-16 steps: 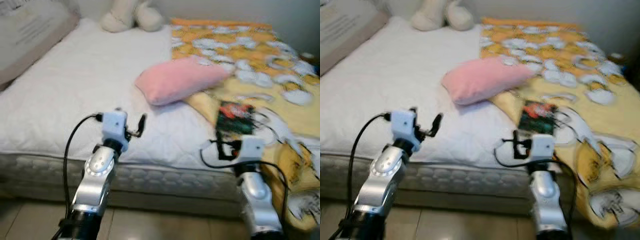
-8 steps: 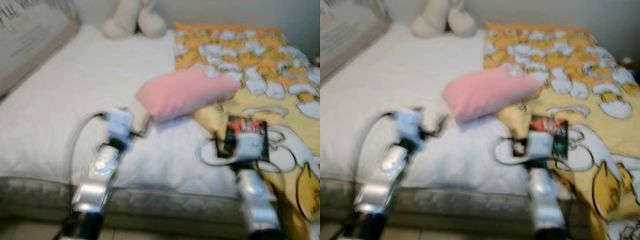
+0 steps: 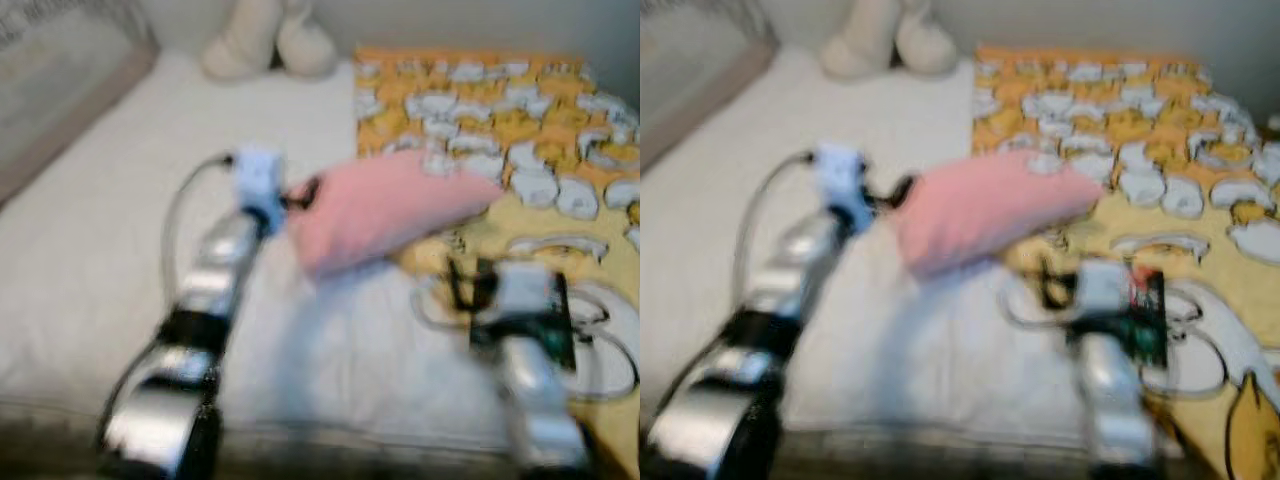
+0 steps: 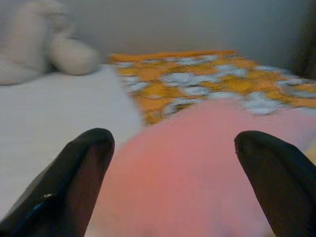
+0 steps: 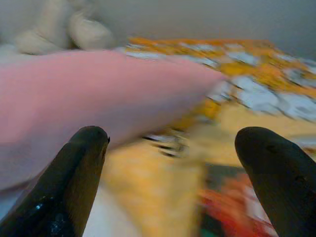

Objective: Clean up the room

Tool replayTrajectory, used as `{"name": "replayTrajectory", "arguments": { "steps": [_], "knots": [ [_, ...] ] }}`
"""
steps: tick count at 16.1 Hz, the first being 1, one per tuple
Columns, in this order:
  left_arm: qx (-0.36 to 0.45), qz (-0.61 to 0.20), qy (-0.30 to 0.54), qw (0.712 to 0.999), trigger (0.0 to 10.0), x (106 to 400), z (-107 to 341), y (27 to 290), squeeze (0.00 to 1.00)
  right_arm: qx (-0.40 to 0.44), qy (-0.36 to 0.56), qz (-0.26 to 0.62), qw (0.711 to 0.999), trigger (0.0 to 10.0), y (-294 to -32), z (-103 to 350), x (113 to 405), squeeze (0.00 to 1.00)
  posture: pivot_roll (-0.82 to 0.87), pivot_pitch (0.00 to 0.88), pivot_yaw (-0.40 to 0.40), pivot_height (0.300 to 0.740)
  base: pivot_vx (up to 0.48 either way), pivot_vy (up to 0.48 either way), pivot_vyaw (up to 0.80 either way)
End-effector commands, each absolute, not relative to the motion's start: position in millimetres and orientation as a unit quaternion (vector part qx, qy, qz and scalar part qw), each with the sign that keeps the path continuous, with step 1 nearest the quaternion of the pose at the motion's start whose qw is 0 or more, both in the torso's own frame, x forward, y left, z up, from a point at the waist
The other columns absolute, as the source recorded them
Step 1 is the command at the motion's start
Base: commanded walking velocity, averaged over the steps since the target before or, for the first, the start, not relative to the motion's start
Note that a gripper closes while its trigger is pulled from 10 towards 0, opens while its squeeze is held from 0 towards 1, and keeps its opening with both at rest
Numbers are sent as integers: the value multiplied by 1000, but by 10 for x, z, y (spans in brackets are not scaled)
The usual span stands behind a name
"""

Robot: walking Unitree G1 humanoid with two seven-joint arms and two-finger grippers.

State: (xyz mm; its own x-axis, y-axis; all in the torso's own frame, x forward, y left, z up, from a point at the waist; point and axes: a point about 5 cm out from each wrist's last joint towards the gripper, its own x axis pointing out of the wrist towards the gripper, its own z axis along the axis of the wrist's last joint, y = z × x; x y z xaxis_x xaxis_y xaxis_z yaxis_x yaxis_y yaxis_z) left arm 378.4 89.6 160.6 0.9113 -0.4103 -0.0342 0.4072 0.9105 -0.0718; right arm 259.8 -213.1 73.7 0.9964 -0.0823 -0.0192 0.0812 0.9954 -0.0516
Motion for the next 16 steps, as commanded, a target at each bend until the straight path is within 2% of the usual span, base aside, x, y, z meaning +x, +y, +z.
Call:
{"name": "replayTrajectory", "arguments": {
  "steps": [1, 3, 5, 8, 10, 16],
  "knots": [
    [-50, -179, 53, 981, 10000, 3821, 1512, 1046, 0, -15, 2, -31, 999, 10000, -2100, 789, 2583, 0, -133, 17, 33, 731, 0, 0, 0],
    [-55, -167, 78, 981, 10000, 3909, 1514, 1017, 0, -10, -2, -18, 1000, 10000, -2155, 848, 2410, 0, -180, 47, 33, 731, 0, 0, 0],
    [-68, -117, 116, 984, 10000, 3947, 1427, 1118, 0, -18, 6, 1, 1000, 10000, -2187, 860, 2219, 0, -220, 72, 29, 731, 0, 0, 0],
    [-123, -96, 147, 977, 10000, 3961, 1366, 1138, 0, -20, 29, 3, 999, 10000, -2234, 866, 1964, 0, -249, 113, 23, 731, 0, 0, 0],
    [-155, -92, 150, 972, 10000, 3965, 1363, 1108, 0, -13, 43, 18, 999, 10000, -2122, 872, 1847, 0, -262, 146, 18, 731, 0, 0, 0],
    [-152, -74, 152, 974, 10000, 3948, 1313, 1077, 0, -2, 75, 34, 997, 10000, -1961, 877, 1646, 0, -287, 193, 3, 731, 0, 0, 0]
  ]
}}
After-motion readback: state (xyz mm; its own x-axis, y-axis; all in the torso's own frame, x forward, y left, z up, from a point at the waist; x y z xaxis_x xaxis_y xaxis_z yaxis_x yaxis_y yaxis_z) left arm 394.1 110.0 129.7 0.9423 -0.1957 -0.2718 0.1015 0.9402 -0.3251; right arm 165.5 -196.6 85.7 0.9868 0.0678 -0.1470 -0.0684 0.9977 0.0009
